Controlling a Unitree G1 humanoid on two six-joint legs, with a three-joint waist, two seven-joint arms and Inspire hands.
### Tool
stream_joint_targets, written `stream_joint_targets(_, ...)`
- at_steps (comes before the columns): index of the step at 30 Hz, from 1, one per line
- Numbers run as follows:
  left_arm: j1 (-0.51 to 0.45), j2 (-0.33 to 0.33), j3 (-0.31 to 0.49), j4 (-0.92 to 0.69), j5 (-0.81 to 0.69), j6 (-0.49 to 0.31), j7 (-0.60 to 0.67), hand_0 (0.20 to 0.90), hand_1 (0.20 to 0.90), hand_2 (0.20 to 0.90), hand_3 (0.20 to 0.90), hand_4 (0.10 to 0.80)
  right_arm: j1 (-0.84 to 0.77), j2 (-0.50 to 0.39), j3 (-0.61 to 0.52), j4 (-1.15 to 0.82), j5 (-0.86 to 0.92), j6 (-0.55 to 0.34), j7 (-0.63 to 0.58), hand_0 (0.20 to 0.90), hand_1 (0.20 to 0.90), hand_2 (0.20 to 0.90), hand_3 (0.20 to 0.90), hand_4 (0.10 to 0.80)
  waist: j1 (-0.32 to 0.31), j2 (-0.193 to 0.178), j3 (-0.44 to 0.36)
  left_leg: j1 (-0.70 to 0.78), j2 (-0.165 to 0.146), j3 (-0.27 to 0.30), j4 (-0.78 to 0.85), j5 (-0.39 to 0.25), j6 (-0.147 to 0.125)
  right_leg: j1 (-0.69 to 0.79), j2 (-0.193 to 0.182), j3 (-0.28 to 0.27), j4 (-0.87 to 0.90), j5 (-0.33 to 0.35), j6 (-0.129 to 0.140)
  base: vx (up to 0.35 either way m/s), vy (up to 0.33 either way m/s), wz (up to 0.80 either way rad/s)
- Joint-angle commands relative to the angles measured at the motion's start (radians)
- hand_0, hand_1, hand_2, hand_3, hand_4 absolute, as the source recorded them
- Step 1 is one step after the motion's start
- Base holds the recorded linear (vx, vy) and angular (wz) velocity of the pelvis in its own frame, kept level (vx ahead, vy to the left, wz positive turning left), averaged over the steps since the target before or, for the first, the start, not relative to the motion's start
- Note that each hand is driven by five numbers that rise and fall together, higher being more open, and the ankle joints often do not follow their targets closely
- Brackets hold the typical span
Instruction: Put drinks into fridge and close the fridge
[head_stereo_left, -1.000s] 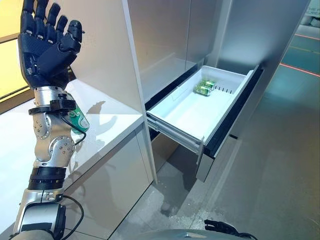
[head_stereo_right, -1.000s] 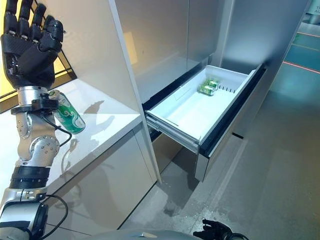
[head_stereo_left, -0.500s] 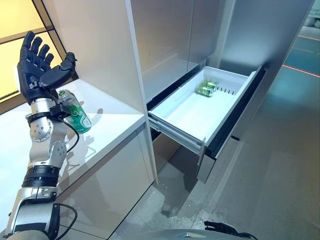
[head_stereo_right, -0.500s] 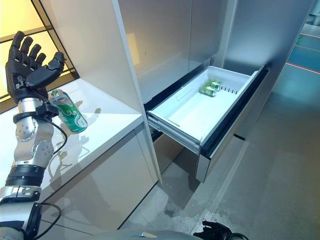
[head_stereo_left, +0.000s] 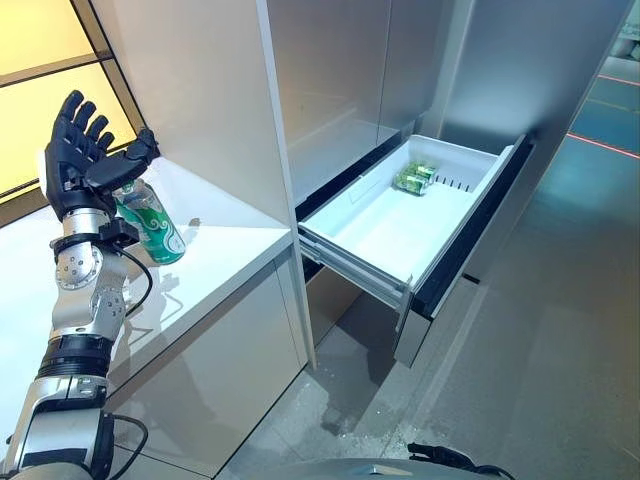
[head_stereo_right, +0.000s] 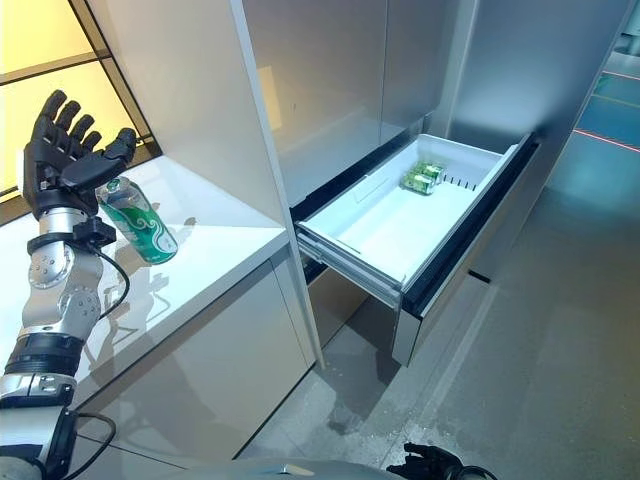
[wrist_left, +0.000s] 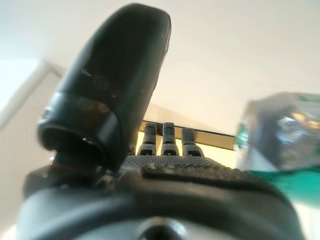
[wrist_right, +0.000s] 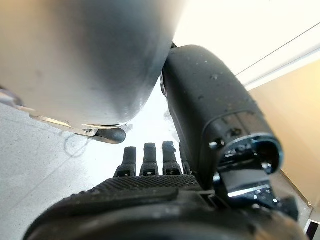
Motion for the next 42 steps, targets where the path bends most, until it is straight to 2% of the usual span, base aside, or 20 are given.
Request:
stream_joint_targets(1, -0.084, 0.095, 0.065, 0.003, 0.033, -0.052, -0.04, 0.9, 0.9, 0.9, 0.9, 0.8, 0.0, -0.037, 0.031, 0.021, -0.032, 0.007, 0.024, 0.9, 0.9, 0.9, 0.9, 0.8, 0.006, 0.023, -0.006, 0.033, -0.042, 0.01, 0.023, -0.148, 0.036, -0.06, -0.013, -0.055, 0.115, -0.093, 0.057, 0.0, 0.0, 0.0)
stream_joint_targets(25, -0.015, 0.054, 0.053, 0.058, 0.13, -0.008, -0.012, 0.9, 0.9, 0.9, 0.9, 0.8, 0.0, -0.041, 0.01, 0.001, -0.04, 0.03, 0.026, 0.9, 0.9, 0.9, 0.9, 0.8, 0.003, 0.021, 0.003, 0.036, -0.041, 0.017, 0.025, -0.147, 0.035, -0.056, -0.011, -0.048, 0.112, -0.091, 0.059, 0.0, 0.0, 0.0)
stream_joint_targets(34, -0.047, 0.065, 0.043, 0.055, 0.09, 0.014, 0.003, 0.9, 0.9, 0.9, 0.9, 0.8, -0.001, -0.049, 0.016, -0.016, -0.046, 0.046, 0.028, 0.9, 0.9, 0.9, 0.9, 0.8, -0.008, 0.021, 0.004, 0.04, -0.039, 0.021, 0.02, -0.146, 0.034, -0.059, -0.008, -0.04, 0.114, -0.09, 0.06, 0.0, 0.0, 0.0)
stream_joint_targets(42, -0.092, 0.074, 0.038, 0.098, 0.037, -0.017, -0.004, 0.9, 0.9, 0.9, 0.9, 0.8, -0.002, -0.049, 0.017, -0.008, -0.049, 0.049, 0.025, 0.9, 0.9, 0.9, 0.9, 0.8, -0.02, 0.024, 0.001, 0.043, -0.038, 0.033, 0.021, -0.148, 0.035, -0.059, -0.007, -0.029, 0.115, -0.088, 0.062, 0.0, 0.0, 0.0)
